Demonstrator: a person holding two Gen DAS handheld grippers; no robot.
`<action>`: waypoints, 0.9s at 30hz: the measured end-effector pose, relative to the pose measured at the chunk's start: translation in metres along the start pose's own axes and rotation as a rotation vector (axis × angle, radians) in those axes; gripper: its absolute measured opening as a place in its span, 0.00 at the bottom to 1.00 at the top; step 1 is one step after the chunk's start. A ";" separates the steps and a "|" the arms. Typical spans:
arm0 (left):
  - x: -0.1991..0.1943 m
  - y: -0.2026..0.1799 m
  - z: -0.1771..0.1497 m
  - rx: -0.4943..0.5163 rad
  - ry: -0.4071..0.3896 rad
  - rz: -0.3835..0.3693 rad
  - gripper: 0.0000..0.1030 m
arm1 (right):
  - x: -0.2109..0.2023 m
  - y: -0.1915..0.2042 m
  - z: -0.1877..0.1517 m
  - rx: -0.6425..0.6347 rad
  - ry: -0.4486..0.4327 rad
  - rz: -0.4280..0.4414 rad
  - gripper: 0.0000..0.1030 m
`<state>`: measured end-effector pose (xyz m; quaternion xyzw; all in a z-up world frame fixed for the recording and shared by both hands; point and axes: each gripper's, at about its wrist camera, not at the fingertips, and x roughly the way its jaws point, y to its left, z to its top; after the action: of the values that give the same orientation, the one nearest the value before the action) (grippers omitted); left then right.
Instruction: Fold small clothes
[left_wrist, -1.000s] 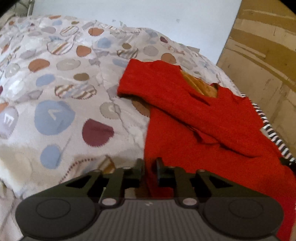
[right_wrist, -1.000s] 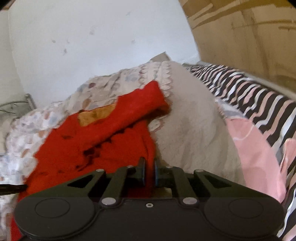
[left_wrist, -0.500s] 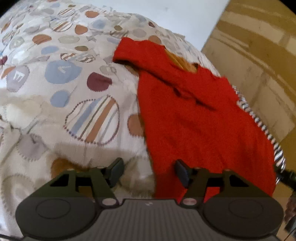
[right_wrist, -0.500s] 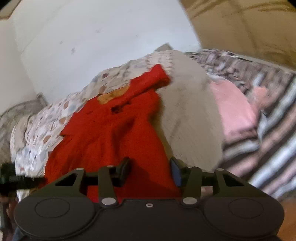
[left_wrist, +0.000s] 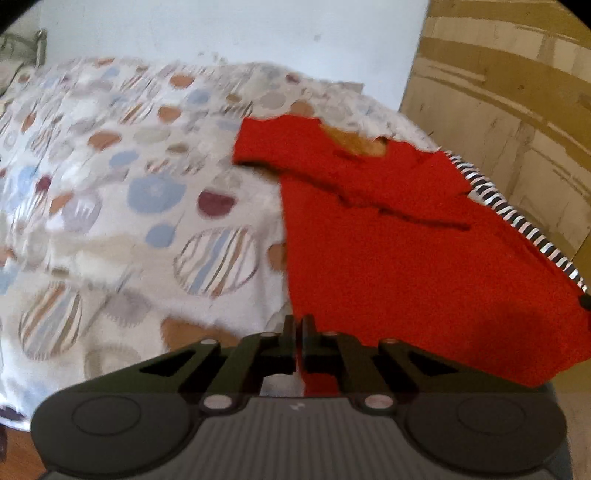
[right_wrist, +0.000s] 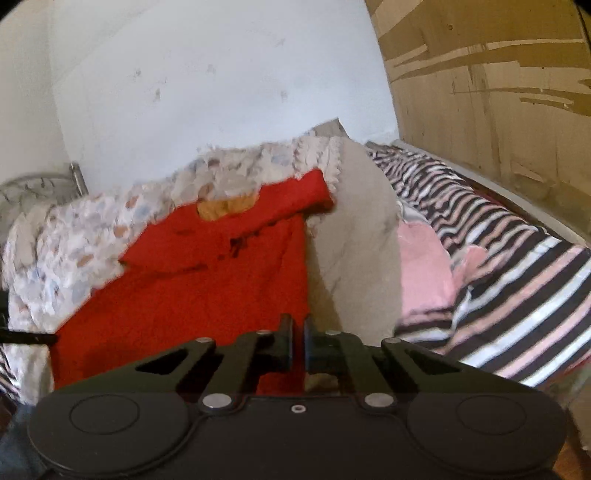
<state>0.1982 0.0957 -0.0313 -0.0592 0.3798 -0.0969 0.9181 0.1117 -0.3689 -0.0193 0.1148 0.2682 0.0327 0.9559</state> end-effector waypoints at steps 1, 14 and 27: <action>0.006 0.004 -0.003 -0.019 0.022 0.008 0.00 | 0.003 -0.002 -0.005 0.002 0.017 -0.005 0.03; 0.002 0.020 -0.018 -0.111 0.050 0.061 0.32 | 0.014 -0.001 -0.031 -0.021 0.053 -0.045 0.48; -0.003 -0.042 -0.018 0.073 -0.093 0.122 0.99 | 0.007 0.109 -0.087 -0.737 0.032 0.009 0.99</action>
<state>0.1774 0.0544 -0.0343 -0.0068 0.3358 -0.0519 0.9405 0.0723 -0.2442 -0.0686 -0.2363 0.2530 0.1330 0.9287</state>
